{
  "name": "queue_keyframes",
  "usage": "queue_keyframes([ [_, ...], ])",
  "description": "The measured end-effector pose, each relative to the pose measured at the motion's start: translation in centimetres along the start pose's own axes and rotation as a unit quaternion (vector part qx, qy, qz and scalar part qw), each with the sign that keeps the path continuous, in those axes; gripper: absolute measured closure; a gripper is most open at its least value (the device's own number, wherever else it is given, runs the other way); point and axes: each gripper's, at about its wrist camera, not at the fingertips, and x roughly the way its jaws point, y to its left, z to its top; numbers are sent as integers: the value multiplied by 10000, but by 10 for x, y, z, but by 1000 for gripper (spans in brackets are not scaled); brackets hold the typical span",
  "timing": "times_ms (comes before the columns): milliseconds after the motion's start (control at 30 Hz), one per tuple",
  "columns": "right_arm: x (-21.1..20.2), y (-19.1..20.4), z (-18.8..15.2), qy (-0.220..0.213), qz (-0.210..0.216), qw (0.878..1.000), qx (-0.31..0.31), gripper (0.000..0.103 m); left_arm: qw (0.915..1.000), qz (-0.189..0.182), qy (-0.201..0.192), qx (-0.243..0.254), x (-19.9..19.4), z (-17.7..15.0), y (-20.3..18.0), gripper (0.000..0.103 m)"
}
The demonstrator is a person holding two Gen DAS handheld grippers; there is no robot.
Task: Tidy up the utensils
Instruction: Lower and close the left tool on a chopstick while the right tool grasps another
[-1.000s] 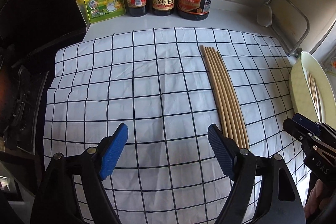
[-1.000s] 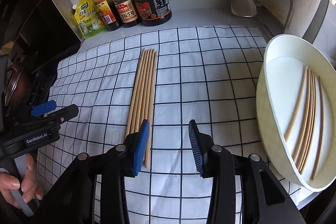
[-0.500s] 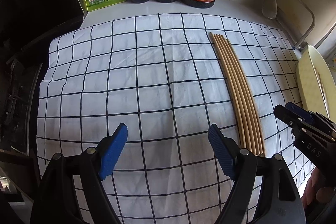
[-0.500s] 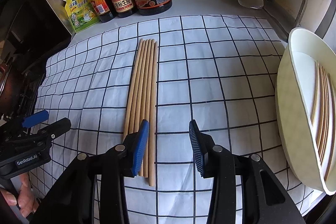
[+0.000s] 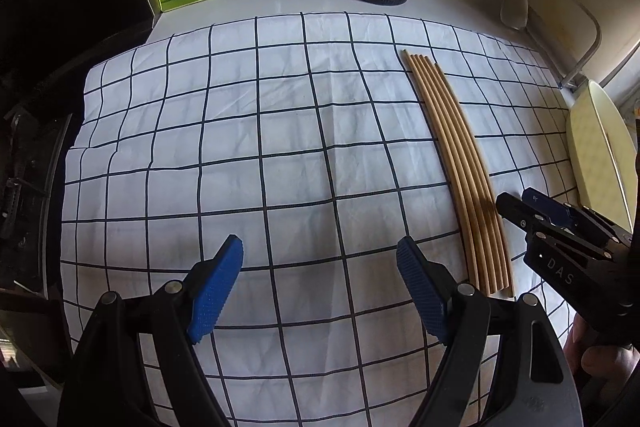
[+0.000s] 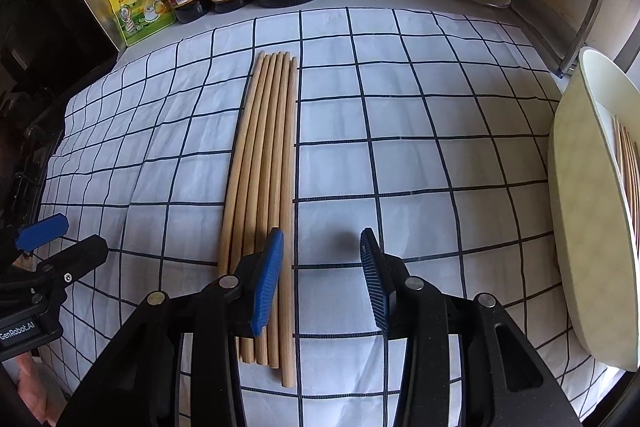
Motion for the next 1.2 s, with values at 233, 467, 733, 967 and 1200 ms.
queue_keyframes([
  [233, 2, 5, 0, -43, -160, 9996, -246, 63, 10000, -37, 17, 21, 3, 2, -1, 25],
  [467, 4, 8, -2, -23, -249, 9984, -503, 63, 9999, -68, 13, 87, 6, 7, -5, 25],
  [733, 4, -5, -1, -67, -262, 9986, -464, 63, 9997, -202, 40, 146, 16, 13, -23, 25],
  [967, 5, -21, 5, -94, -359, 9986, -372, 63, 9993, -210, 99, 298, 33, 23, -44, 25],
  [1200, 3, -36, 5, -102, -402, 9988, -244, 63, 9988, -339, 123, 333, 40, 27, -59, 25],
])
